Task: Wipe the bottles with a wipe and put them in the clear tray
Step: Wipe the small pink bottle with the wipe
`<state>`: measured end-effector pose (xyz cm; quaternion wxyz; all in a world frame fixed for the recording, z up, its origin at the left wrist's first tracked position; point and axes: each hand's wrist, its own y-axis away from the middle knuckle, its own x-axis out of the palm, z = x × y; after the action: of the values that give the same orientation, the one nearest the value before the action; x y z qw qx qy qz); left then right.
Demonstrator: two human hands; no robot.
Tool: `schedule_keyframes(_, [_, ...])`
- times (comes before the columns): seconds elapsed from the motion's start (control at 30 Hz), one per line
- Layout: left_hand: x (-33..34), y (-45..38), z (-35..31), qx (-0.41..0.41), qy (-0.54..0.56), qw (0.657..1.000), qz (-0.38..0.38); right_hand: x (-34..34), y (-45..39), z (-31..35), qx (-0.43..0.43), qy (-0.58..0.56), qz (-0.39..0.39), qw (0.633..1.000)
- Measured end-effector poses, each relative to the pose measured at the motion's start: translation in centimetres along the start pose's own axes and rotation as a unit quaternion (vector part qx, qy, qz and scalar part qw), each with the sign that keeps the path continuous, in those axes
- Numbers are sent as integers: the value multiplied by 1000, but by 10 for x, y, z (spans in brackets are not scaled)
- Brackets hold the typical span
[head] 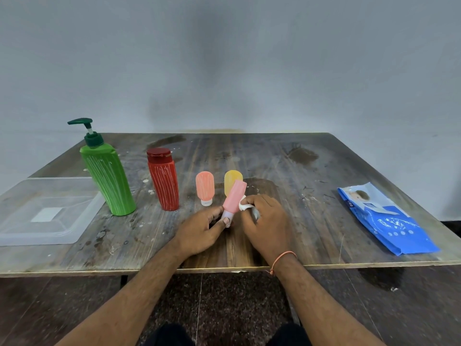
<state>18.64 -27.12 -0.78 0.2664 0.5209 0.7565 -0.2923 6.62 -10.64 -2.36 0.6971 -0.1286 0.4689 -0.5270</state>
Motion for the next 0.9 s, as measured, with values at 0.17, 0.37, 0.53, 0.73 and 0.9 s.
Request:
schedule_keyframes(0.17, [1, 0, 0, -3, 7, 1000, 1, -2, 0, 2, -2, -27, -19, 999])
schedule_keyframes(0.37, [3, 0, 1, -7, -15, 1000, -1, -1, 0, 1, 12, -12, -21, 1000])
schedule_keyframes(0.53, [4, -1, 2, -6, -18, 1000, -5, -3, -1, 1, 12, -28, -33, 999])
schedule_keyframes(0.73, [6, -3, 5, 0, -45, 999, -12, -1, -1, 0, 1, -9, -28, 1000])
schedule_keyframes(0.9, [6, -4, 6, 0, -42, 999, -12, -3, -2, 0, -2, -28, -35, 999])
